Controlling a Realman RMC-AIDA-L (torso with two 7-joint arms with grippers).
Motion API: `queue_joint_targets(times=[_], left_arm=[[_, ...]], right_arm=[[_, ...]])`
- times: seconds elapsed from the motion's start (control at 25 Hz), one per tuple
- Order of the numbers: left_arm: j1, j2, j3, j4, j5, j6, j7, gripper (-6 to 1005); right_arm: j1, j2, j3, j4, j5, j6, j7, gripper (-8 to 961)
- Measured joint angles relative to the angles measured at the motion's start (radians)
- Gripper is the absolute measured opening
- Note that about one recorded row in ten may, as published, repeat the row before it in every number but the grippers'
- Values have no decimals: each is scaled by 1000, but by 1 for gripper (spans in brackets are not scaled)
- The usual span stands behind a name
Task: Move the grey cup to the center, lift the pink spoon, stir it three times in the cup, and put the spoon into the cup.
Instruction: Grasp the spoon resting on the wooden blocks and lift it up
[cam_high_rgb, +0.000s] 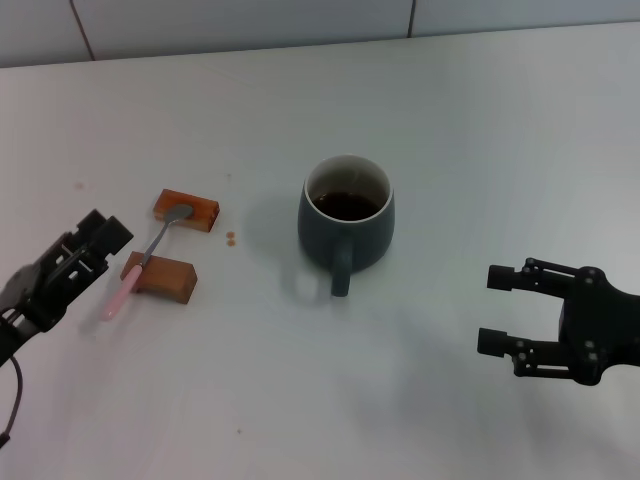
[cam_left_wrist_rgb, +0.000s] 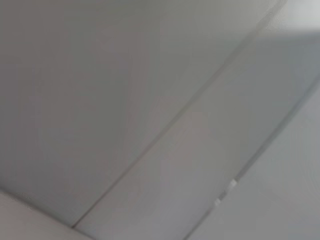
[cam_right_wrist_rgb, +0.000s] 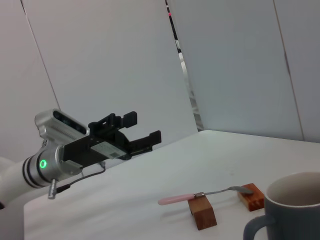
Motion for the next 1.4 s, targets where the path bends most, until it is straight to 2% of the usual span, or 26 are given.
queue_joint_targets(times=[0.08,0.2,0.36,0.56,1.4], left_arm=[[-1,0,-9,-22,-1,-1,-6,785],[-1,1,-41,-118,-3,-15,-17,785],[7,3,-55,-144,-5,-26,-20,785],[33,2,-97,-161,-9,-82,-47,785],[40,3,-102,-220,-6,-175,-109,784]], right_arm=[[1,-1,0,-1,-4,2,-1,773],[4,-2,-2,-6,-14,15,-2,814],[8,-2,-5,-7,-18,16,-2,815],[11,-3,-12,-13,-26,20,-2,814],[21,0,-65,-29,-29,53,7,815]])
